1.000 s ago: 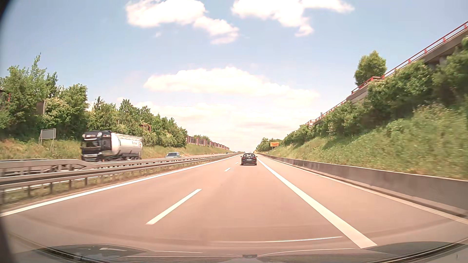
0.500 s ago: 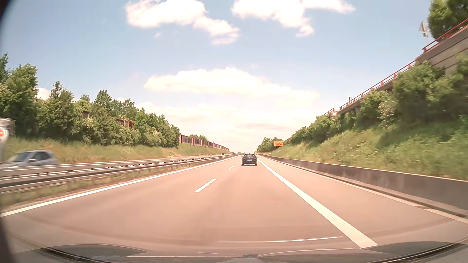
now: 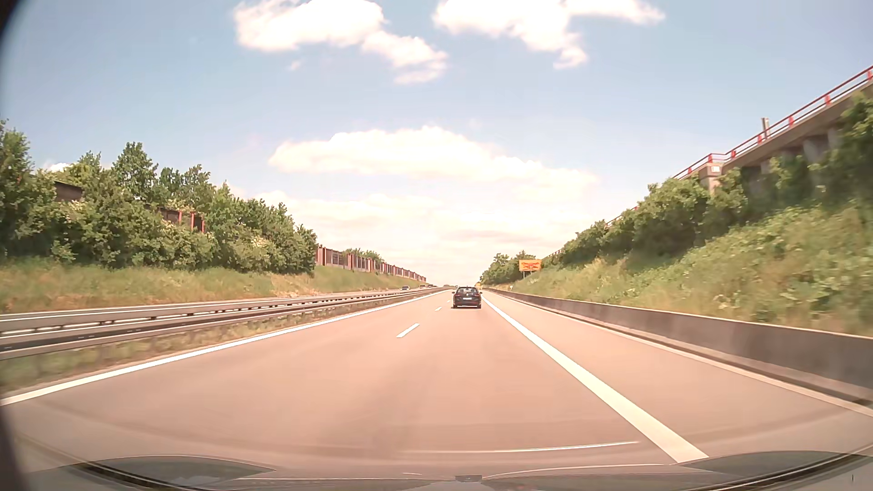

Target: Follow the waypoints while adhering to traffic rules and regulations

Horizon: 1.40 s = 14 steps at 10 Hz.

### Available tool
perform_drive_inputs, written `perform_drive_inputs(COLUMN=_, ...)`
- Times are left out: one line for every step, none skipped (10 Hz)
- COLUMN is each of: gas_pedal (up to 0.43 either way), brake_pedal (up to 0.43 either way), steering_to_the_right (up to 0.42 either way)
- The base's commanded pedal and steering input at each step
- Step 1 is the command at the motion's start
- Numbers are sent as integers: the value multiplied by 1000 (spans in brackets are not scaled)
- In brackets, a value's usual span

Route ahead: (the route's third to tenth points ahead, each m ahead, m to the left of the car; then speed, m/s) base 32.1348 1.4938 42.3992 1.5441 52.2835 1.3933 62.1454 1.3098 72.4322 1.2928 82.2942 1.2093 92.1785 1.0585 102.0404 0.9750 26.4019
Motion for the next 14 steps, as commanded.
perform_drive_inputs(gas_pedal=358, brake_pedal=6, steering_to_the_right=-1)
perform_drive_inputs(gas_pedal=358, brake_pedal=12, steering_to_the_right=-1)
perform_drive_inputs(gas_pedal=358, brake_pedal=12, steering_to_the_right=-1)
perform_drive_inputs(gas_pedal=358, brake_pedal=6, steering_to_the_right=2)
perform_drive_inputs(gas_pedal=358, brake_pedal=12, steering_to_the_right=2)
perform_drive_inputs(gas_pedal=358, brake_pedal=6, steering_to_the_right=2)
perform_drive_inputs(gas_pedal=358, brake_pedal=6, steering_to_the_right=2)
perform_drive_inputs(gas_pedal=358, brake_pedal=12, steering_to_the_right=2)
perform_drive_inputs(gas_pedal=358, brake_pedal=12, steering_to_the_right=1)
perform_drive_inputs(gas_pedal=358, brake_pedal=12, steering_to_the_right=0)
perform_drive_inputs(gas_pedal=358, brake_pedal=12, steering_to_the_right=0)
perform_drive_inputs(gas_pedal=358, brake_pedal=12, steering_to_the_right=-2)
perform_drive_inputs(gas_pedal=358, brake_pedal=12, steering_to_the_right=-4)
perform_drive_inputs(gas_pedal=358, brake_pedal=12, steering_to_the_right=-4)
